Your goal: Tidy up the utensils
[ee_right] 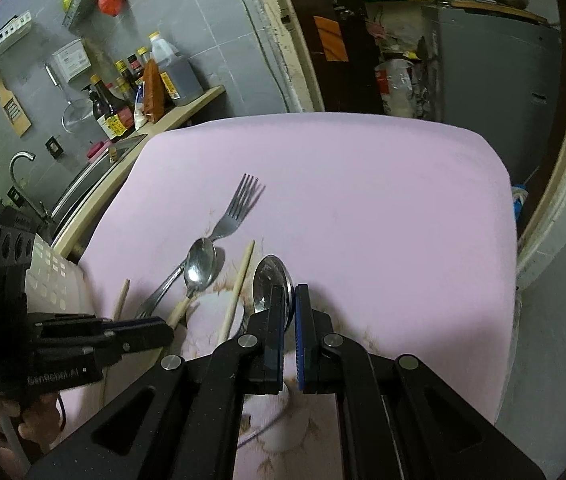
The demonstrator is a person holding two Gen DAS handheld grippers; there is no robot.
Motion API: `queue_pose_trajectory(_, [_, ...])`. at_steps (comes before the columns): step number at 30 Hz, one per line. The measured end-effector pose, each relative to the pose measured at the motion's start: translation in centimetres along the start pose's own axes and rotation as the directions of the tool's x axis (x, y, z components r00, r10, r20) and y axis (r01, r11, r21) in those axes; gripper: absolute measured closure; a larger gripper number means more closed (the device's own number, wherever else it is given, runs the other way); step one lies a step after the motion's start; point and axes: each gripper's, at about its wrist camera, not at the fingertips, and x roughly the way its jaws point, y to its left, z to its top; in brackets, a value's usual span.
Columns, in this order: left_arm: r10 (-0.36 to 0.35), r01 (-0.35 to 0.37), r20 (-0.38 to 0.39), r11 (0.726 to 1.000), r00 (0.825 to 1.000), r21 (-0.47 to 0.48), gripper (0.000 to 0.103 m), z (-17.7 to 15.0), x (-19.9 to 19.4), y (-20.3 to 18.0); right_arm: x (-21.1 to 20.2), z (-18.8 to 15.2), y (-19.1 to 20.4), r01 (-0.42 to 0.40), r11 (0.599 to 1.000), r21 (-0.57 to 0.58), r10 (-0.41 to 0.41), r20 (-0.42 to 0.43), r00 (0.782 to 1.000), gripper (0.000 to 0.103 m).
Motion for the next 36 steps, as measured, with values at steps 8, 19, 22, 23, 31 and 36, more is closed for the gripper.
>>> queue_pose_trajectory(8, [-0.002,0.001,-0.03,1.0,1.0,-0.014,0.093,-0.5,0.0,0.3,-0.5,-1.3,-0.1,-0.003,1.0,0.023,0.003,-0.005,1.0,0.099])
queue_pose_trajectory(19, [0.03,-0.031,-0.038,0.999,0.999,-0.011,0.093,-1.0,-0.7,0.9,-0.3,-2.1,-0.2,-0.003,0.999,0.04,0.004,-0.01,1.0,0.099])
queue_pose_trajectory(22, [0.085,-0.085,-0.05,0.996,0.995,0.005,0.093,-1.0,-0.5,0.7,-0.3,-2.1,-0.2,-0.004,0.999,0.039,0.005,-0.011,1.0,0.099])
queue_pose_trajectory(23, [0.093,-0.093,-0.054,0.996,0.994,0.005,0.093,-1.0,-0.5,0.7,-0.3,-2.2,-0.3,-0.006,0.999,0.039,0.006,-0.011,1.0,0.099])
queue_pose_trajectory(31, [0.091,-0.088,-0.094,0.995,0.991,0.038,0.093,-0.1,0.2,0.6,0.2,-2.3,0.2,-0.008,0.999,0.036,0.009,-0.026,1.0,0.099])
queue_pose_trajectory(36, [0.089,-0.084,-0.116,0.995,0.989,0.047,0.098,0.2,0.3,0.7,-0.5,-2.3,1.0,-0.008,0.999,0.037,0.008,-0.013,1.0,0.099])
